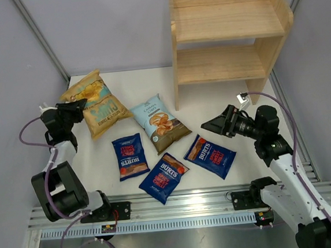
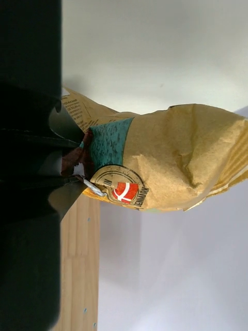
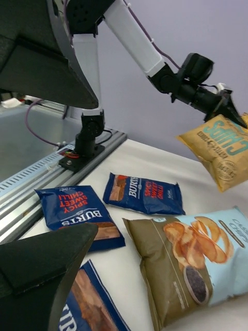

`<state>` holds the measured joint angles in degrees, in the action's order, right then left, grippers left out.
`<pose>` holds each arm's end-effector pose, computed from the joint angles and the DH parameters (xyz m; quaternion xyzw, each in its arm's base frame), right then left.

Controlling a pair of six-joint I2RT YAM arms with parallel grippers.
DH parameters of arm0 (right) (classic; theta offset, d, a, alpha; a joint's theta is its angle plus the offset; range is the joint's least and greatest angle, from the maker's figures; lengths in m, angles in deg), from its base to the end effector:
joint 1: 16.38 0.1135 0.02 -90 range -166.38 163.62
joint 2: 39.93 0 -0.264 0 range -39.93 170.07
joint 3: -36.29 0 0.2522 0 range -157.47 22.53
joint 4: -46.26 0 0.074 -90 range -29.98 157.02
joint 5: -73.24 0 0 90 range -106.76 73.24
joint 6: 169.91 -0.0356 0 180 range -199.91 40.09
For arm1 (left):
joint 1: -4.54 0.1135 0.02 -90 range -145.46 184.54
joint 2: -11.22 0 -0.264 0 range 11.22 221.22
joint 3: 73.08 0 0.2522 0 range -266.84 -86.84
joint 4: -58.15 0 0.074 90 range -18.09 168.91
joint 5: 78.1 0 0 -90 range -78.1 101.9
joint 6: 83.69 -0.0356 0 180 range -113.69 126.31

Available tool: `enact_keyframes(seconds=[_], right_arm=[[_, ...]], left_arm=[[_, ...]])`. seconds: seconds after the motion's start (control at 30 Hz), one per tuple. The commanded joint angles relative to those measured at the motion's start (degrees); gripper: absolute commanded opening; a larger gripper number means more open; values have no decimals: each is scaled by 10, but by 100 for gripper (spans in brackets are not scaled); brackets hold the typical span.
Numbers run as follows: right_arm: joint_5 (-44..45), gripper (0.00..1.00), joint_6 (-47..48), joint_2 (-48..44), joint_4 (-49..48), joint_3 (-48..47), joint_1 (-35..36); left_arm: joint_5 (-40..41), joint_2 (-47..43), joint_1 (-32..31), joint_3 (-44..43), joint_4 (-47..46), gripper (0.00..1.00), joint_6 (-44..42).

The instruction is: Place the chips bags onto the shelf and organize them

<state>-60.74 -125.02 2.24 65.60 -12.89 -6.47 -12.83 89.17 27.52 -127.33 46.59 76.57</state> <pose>0.1651 0.0539 0.3002 -0.0054 0.7595 0.5273 0.3810 0.2818 0.1033 0.2479 -0.4599 0.6197 -0.3987 0.4955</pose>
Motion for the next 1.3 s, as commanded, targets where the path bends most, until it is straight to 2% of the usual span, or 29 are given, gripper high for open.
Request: enact_keyframes(seconds=[0.0, 0.13, 0.23, 0.27, 0.37, 0.5, 0.7, 0.9, 1.1, 1.27], right_arm=[[-15, 99, -66, 32, -171, 22, 40], [51, 99, -99, 76, -246, 32, 140], [139, 99, -115, 91, -315, 54, 193], [166, 99, -117, 96, -331, 61, 229], [294, 99, -111, 116, -395, 83, 296], [375, 99, -99, 161, -475, 94, 361], [414, 99, -90, 257, -628, 107, 408], [436, 100, -69, 329, -755, 114, 434], [499, 99, -82, 334, -755, 104, 441], [511, 99, -86, 340, -786, 102, 444]], left_arm=[[6, -59, -35, -11, 6, 15, 78], [45, -118, -92, -10, 50, 17, 109], [68, -147, -141, -6, 62, 16, 145], [74, -153, -154, 1, 62, 16, 155], [99, -178, -207, 16, 61, 16, 196], [124, -210, -276, 26, 61, 15, 230], [156, -247, -351, 44, 55, 15, 262], [220, -312, -422, 109, 22, 15, 296], [267, -351, -487, 154, -1, 15, 317], [296, -357, -535, 168, -8, 15, 323]])
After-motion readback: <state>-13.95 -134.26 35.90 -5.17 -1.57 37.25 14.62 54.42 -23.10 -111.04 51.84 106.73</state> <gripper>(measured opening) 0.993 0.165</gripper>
